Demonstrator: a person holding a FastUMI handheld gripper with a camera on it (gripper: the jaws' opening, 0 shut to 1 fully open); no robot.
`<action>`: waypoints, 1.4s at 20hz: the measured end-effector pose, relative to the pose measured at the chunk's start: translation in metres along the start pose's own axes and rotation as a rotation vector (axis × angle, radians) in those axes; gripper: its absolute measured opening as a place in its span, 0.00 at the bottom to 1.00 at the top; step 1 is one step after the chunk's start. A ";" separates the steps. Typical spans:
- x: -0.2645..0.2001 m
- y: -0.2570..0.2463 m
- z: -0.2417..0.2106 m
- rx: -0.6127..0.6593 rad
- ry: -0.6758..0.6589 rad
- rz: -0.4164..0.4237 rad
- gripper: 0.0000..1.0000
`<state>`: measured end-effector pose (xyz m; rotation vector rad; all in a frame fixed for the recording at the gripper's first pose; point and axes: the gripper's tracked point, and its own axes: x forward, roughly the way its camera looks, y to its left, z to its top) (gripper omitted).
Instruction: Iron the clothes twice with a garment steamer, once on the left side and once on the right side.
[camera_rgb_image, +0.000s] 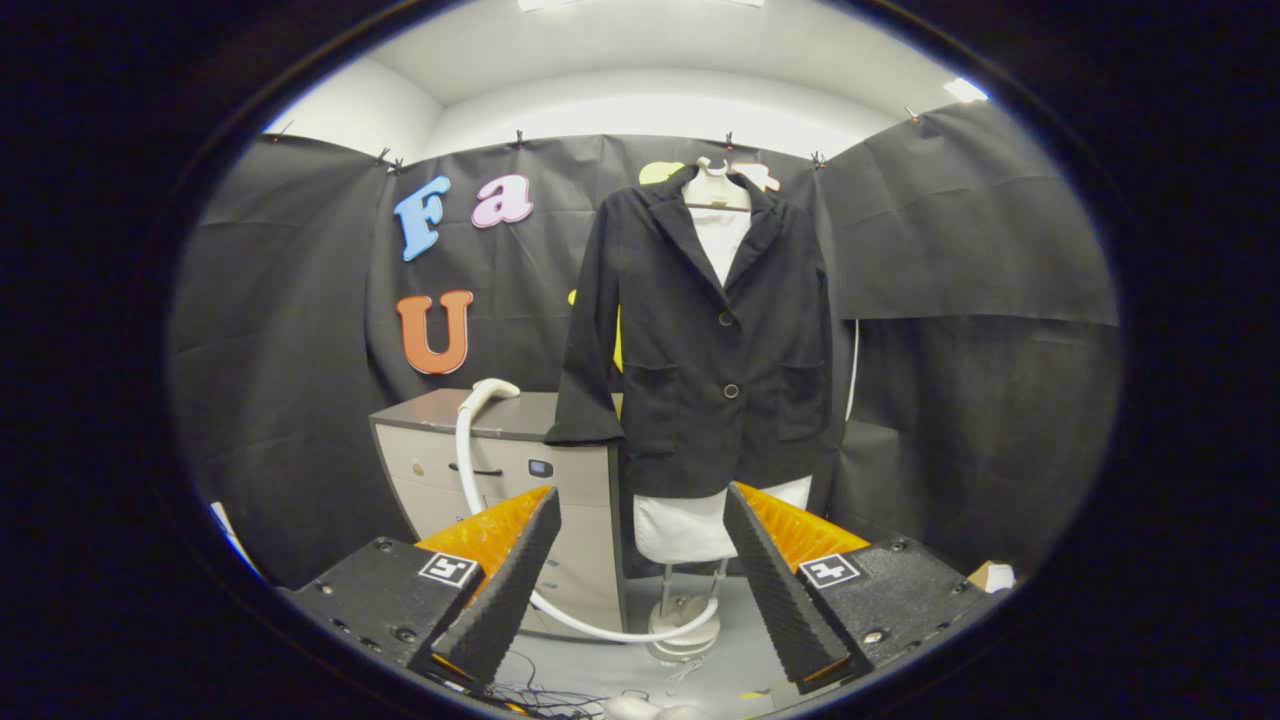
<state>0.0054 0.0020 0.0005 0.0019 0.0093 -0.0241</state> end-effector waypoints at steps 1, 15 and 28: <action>0.004 0.000 0.000 -0.002 0.002 0.000 1.00; 0.146 0.081 0.081 0.003 0.004 0.093 1.00; 0.360 0.289 0.107 -0.049 0.148 0.307 1.00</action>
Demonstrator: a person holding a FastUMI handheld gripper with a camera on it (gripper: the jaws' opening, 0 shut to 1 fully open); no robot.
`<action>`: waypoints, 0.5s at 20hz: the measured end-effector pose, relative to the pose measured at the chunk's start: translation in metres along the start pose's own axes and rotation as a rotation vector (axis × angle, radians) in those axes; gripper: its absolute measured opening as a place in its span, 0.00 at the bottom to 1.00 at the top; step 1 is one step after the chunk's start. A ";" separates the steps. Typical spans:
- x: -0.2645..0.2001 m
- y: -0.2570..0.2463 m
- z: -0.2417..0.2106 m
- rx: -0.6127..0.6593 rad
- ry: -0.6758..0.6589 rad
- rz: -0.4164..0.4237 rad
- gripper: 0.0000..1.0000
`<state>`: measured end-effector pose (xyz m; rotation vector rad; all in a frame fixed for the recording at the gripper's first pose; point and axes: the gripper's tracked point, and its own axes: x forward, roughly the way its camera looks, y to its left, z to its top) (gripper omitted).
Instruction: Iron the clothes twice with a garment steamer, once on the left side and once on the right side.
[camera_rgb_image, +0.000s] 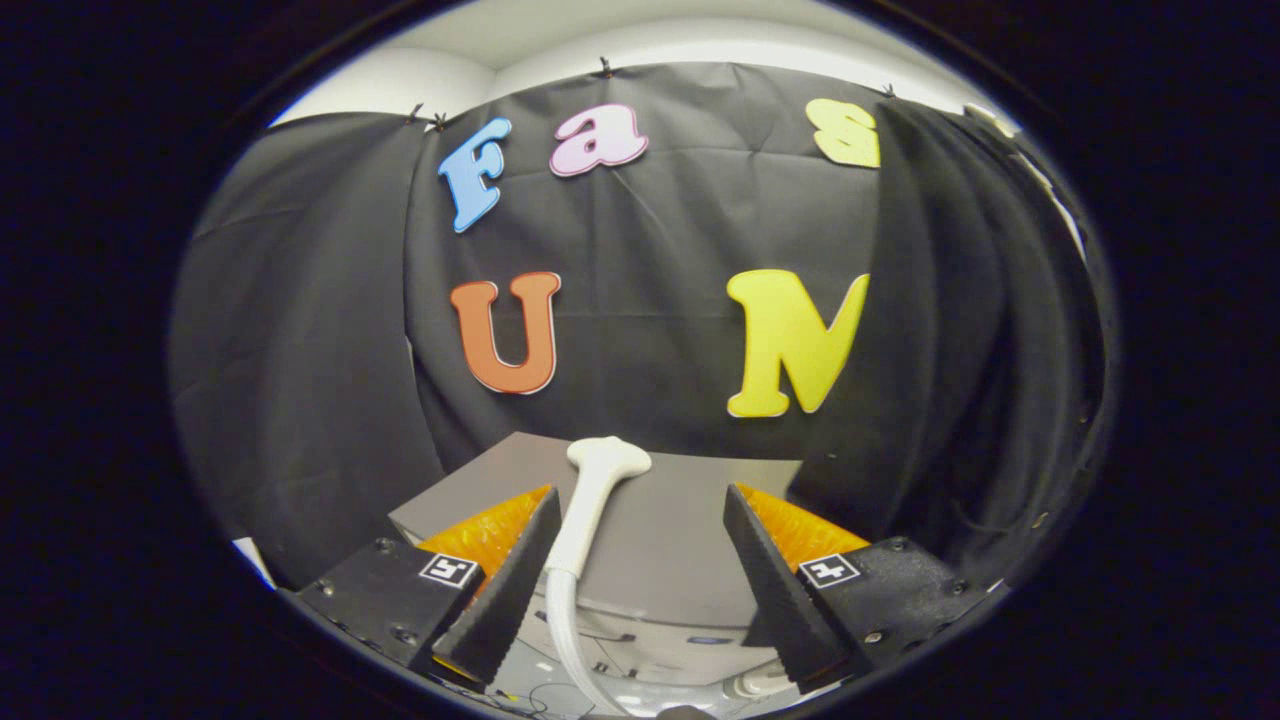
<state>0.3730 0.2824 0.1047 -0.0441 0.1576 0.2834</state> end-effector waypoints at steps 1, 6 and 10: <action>0.019 0.011 -0.006 -0.005 0.030 0.008 1.00; 0.099 0.047 -0.041 -0.017 0.191 0.014 1.00; 0.148 0.050 -0.066 -0.026 0.317 -0.035 0.96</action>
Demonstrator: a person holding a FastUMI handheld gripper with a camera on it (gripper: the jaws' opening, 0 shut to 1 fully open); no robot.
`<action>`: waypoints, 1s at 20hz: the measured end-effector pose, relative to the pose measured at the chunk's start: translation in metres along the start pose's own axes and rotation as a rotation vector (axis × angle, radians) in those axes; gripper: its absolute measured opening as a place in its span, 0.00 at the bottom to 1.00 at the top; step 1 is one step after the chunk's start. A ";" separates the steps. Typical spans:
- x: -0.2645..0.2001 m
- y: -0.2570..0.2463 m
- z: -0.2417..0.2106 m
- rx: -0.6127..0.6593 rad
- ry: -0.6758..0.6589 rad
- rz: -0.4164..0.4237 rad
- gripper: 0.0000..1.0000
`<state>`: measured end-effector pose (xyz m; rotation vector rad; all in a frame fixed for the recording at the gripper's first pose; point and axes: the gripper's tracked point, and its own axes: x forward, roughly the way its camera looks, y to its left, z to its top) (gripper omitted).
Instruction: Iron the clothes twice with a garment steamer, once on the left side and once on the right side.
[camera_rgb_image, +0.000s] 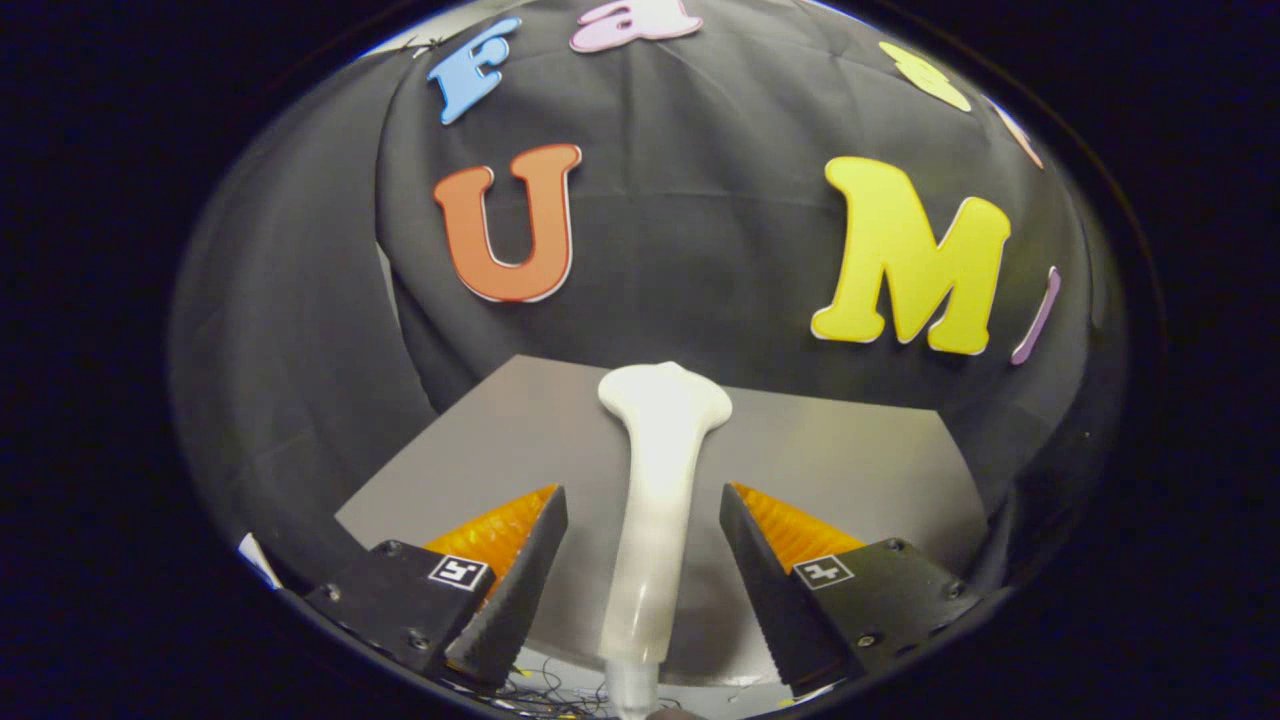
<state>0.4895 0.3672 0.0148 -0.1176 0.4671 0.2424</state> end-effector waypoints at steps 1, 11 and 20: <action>0.011 -0.001 -0.002 0.006 0.019 -0.009 0.93; 0.033 -0.001 -0.013 0.094 0.150 0.004 0.42; -0.051 -0.009 0.006 0.087 -0.059 0.113 0.35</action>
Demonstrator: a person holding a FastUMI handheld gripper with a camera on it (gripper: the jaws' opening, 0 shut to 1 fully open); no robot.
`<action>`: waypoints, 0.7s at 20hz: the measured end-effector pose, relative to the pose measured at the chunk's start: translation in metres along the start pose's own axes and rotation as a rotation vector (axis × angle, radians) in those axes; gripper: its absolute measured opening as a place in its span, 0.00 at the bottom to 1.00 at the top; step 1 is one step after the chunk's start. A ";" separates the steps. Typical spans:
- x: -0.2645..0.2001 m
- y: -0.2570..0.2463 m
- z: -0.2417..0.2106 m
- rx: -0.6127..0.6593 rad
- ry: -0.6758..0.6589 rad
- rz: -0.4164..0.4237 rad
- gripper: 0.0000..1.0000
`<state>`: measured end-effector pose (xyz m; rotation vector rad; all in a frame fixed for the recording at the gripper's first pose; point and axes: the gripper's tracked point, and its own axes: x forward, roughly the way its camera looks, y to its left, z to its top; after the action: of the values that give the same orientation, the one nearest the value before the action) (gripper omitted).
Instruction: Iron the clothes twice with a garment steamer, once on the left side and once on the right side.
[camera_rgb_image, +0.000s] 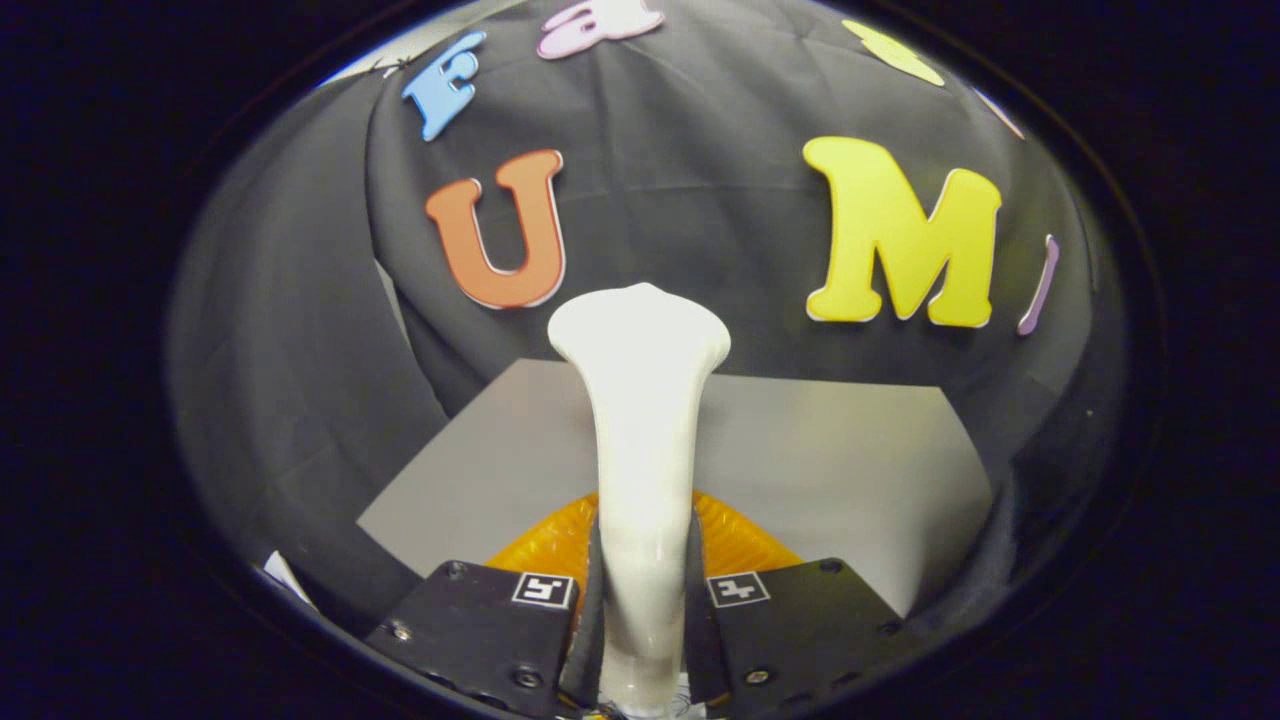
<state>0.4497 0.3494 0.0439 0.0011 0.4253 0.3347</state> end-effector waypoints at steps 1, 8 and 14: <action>-0.018 0.000 0.002 -0.002 -0.024 0.017 0.35; -0.151 -0.021 -0.008 0.055 -0.169 0.085 0.35; -0.259 -0.064 -0.048 0.092 -0.246 0.078 0.35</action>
<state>0.2285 0.2029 0.1004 0.1476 0.1966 0.3861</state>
